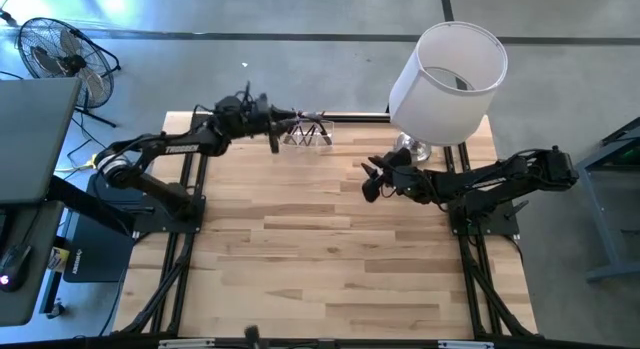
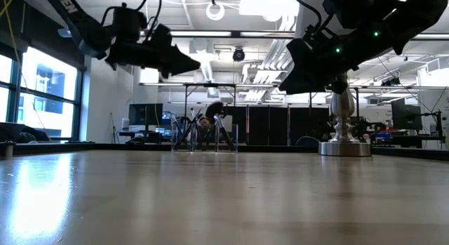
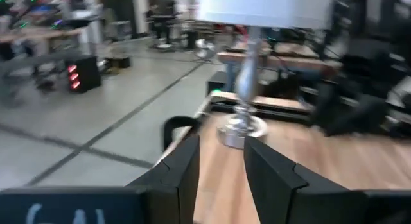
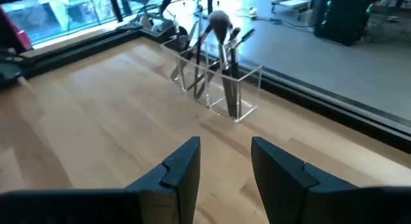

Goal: Put items in baskets/containers
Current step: Return to Home Position

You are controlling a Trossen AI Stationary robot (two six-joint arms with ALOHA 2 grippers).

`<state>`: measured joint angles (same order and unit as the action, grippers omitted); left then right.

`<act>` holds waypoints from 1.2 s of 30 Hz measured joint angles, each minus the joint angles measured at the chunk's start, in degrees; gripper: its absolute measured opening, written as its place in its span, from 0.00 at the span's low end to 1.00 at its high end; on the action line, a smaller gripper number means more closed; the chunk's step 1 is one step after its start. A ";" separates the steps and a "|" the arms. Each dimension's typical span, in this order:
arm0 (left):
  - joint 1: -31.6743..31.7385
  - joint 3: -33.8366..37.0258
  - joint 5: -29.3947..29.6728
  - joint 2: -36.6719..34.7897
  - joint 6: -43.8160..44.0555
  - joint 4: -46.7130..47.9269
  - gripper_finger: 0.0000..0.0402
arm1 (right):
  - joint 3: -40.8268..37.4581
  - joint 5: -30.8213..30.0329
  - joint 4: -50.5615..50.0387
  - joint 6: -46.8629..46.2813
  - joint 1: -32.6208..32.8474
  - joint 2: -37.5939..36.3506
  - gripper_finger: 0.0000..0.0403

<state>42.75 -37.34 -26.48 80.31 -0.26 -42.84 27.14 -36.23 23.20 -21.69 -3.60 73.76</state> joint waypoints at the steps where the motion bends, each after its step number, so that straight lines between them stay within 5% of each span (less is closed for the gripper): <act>1: -1.71 0.00 0.07 -0.24 -1.71 0.47 0.29 | 0.00 0.42 -0.18 0.08 0.02 0.00 0.33; 10: -21.70 0.00 12.93 -0.33 -3.81 4.95 0.03 | 0.02 14.13 -6.64 -0.19 0.53 0.00 0.27; 18: -35.99 0.00 27.69 -0.33 2.21 6.31 0.01 | 0.02 23.82 -9.49 6.21 4.46 0.00 0.02; 29: -50.14 0.06 43.06 -2.34 6.62 18.57 0.00 | 0.01 34.16 -12.46 8.02 9.29 -0.06 0.01; 36: -56.39 6.20 52.72 -14.79 11.23 24.77 0.00 | 0.00 32.46 -19.74 7.60 11.82 -6.00 0.01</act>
<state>-13.64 -31.14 26.24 65.52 10.97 -18.07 27.14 -3.77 3.47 -14.09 8.23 67.76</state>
